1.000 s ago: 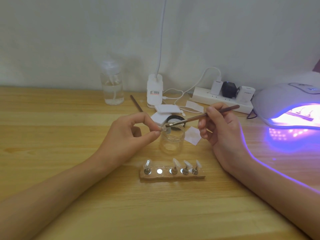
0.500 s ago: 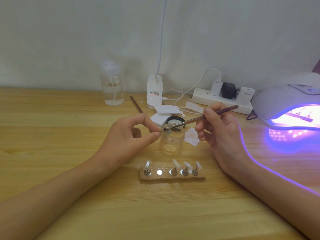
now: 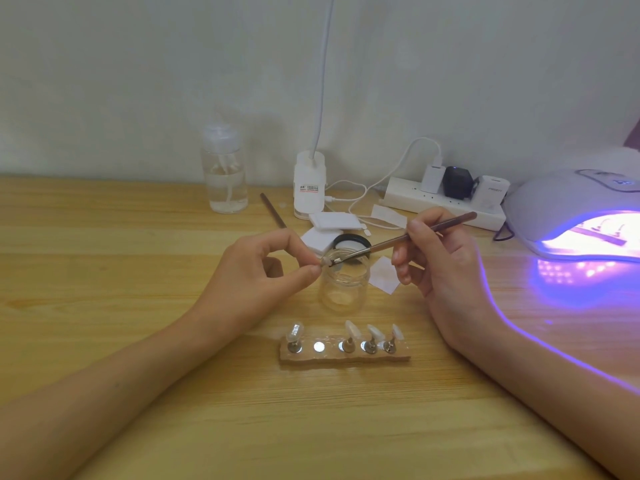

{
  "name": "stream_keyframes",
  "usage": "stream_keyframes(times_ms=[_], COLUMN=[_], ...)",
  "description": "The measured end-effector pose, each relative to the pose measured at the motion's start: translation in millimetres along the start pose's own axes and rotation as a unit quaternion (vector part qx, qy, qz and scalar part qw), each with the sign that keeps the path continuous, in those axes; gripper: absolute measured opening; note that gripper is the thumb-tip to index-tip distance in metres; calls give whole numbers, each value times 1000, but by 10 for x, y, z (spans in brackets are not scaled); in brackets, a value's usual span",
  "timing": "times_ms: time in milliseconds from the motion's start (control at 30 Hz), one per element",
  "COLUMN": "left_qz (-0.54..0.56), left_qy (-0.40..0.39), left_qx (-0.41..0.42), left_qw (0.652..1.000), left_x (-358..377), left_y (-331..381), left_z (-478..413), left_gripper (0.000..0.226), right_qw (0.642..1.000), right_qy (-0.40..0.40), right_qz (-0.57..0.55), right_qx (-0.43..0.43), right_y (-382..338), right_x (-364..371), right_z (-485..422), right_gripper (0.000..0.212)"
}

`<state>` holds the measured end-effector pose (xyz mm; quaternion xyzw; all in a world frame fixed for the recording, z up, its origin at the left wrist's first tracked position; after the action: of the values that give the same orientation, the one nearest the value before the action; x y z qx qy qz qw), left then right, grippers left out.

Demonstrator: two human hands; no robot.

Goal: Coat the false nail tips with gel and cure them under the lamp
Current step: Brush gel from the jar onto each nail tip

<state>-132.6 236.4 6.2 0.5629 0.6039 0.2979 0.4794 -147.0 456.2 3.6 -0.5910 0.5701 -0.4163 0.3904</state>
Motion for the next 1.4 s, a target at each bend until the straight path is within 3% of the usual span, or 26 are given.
stream_keyframes(times_ms=[200,300,400,500,667,1400], left_qz=[-4,-12,-16,-13,-1,2], left_qy=[-4,-3,-5,-5,-9,-11], left_qx=[15,34,42,43,45,46], left_qw=[1000,999,999,999,999,999], left_x=[2,-1,-8,-17,-17,-22], left_y=[13,29,21,5,-12,-37], left_z=[0,-4,-7,-12,-19,-40], left_gripper=[10,13,16,15,16,22], right_qw=[999,998,999,1000,998,999], right_qy=[32,-3,-29,1,-10,-19], right_qz=[-21,-61,-42,-18,-57,-30], right_qx=[-5,-2,-2,6,1,5], right_y=[-17,-17,-6,17,14,21], right_x=[-39,4,43,-13,-1,8], right_z=[-12,-15,-11,-20,-35,-25], right_gripper=[16,12,16,12,12,14])
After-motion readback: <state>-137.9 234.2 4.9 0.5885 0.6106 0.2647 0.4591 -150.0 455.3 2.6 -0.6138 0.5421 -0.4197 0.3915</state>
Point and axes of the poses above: each hand's wrist, its own z-axis away from the middle knuckle, its own x-axis out of the palm, y = z × x, the point moved 4 cm from there along -z, towards the middle knuckle, and after that the axes turned 8 degrees about z, right-handed, at the moved point
